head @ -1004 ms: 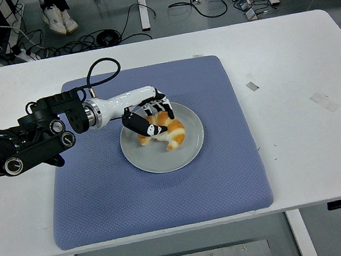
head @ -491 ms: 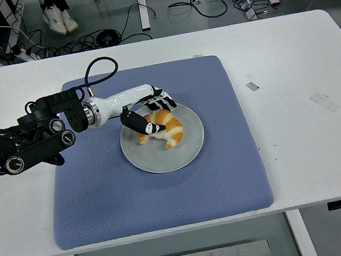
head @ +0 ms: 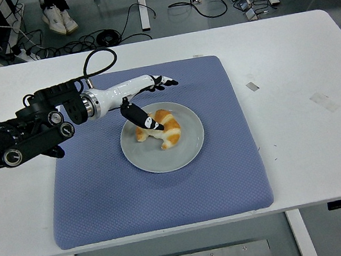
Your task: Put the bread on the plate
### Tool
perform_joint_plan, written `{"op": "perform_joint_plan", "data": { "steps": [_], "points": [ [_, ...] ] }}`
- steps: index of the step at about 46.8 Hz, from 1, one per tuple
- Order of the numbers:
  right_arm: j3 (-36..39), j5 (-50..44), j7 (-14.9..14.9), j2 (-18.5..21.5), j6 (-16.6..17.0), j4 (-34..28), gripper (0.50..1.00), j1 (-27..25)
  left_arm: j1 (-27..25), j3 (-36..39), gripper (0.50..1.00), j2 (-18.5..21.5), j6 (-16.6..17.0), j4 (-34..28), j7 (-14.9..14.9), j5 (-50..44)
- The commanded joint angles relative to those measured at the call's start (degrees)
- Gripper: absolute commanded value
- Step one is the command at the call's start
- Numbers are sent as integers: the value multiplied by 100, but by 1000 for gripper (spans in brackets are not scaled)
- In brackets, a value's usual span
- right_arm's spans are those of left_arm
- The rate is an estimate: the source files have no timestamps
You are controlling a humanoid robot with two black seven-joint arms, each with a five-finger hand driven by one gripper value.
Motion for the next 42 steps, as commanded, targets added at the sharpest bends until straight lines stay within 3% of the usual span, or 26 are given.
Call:
{"op": "perform_joint_plan", "data": {
  "steps": [1,32,42],
  "points": [
    [1,0,1,0,0,0,1000,0,-54,-284,980,61,14,0,-7,-85],
    [1,0,1,0,0,0,1000,0,-19,-1726,981,395,-47,35,-25,-639],
    [1,0,1,0,0,0,1000,0,183,-2104,983,457,-346,343,-25,-674]
  ]
}}
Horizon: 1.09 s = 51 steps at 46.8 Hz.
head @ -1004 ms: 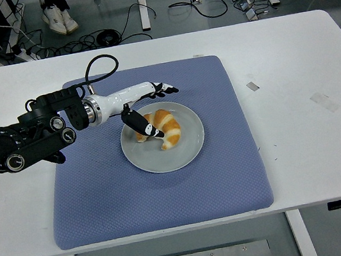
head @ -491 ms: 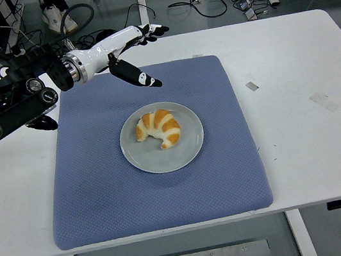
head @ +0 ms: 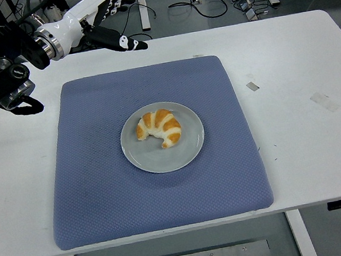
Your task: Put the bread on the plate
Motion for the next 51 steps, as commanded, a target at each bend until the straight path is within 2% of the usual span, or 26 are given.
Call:
{"op": "perform_joint_plan", "data": {
  "steps": [1,12,22,29,41,51],
  "points": [
    [0,0,0,0,0,0,1000,-1,103,-195,981,9,-193,139,-8,-18],
    [0,0,0,0,0,0,1000,-1,217,-538,981,9,-747,543,1,-414],
    [0,9,0,0,0,0,1000,-1,200,-485,983,-70,-1195,1089,1,-1442],
    [0,0,0,0,0,0,1000,-1,331,-555,981,-167,-1240,1308,1,-1854],
    [0,0,0,0,0,0,1000,-1,507,-626,981,-448,-1240,2064,-8,-3454],
    [0,9,0,0,0,0,1000,-1,876,-1407,983,-668,-1240,2495,-16,-3648]
  ]
}}
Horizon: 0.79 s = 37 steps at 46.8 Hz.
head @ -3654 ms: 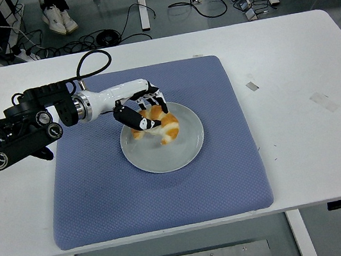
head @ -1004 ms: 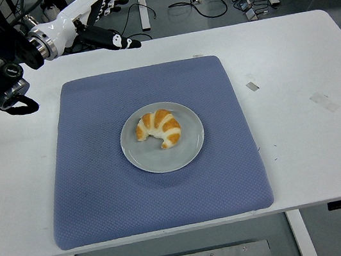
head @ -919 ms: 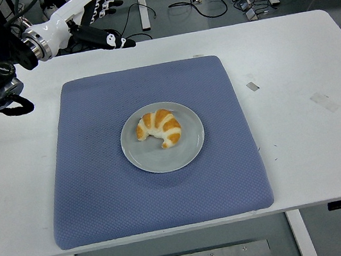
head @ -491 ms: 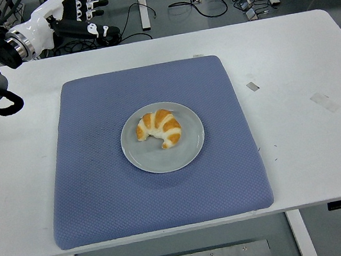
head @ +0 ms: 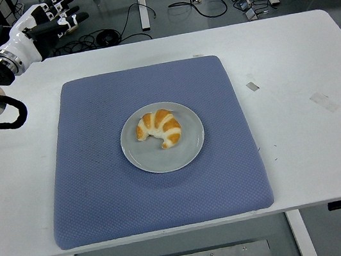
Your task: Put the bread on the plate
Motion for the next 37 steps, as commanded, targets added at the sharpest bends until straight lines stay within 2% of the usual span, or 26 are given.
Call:
{"op": "perform_joint_plan", "data": {
  "steps": [1,12,24,37],
  "points": [
    [0,-2,-1,0,0,0,1000,-2,131,-295,983,-49,-1,107,10,-3],
    [0,-2,-1,0,0,0,1000,-2,412,-673,981,-102,-27,380,2,-91],
    [0,-2,-1,0,0,0,1000,-2,465,-1051,983,-242,-45,529,-16,-126],
    [9,-2,-1,0,9,53,1000,7,632,-1113,981,-260,-186,617,-16,-258]
  ]
}}
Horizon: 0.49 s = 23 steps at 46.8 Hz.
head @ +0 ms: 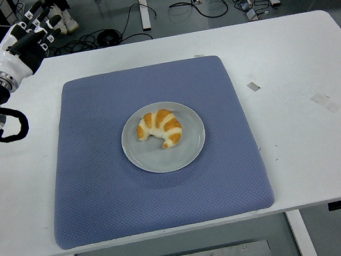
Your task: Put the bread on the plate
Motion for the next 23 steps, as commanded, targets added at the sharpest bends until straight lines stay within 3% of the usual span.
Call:
{"op": "perform_joint_plan", "data": {
  "steps": [1,11,23],
  "points": [
    [-5,-1,0,0,2,-4,1000,4,53,-37,981,-21,-41,51,1,-6],
    [-5,-1,0,0,-6,-48,1000,39,106,-55,981,-188,-76,112,27,-102],
    [57,8,0,0,-15,-66,1000,-13,194,-28,981,-355,-384,183,36,-93]
  ]
}}
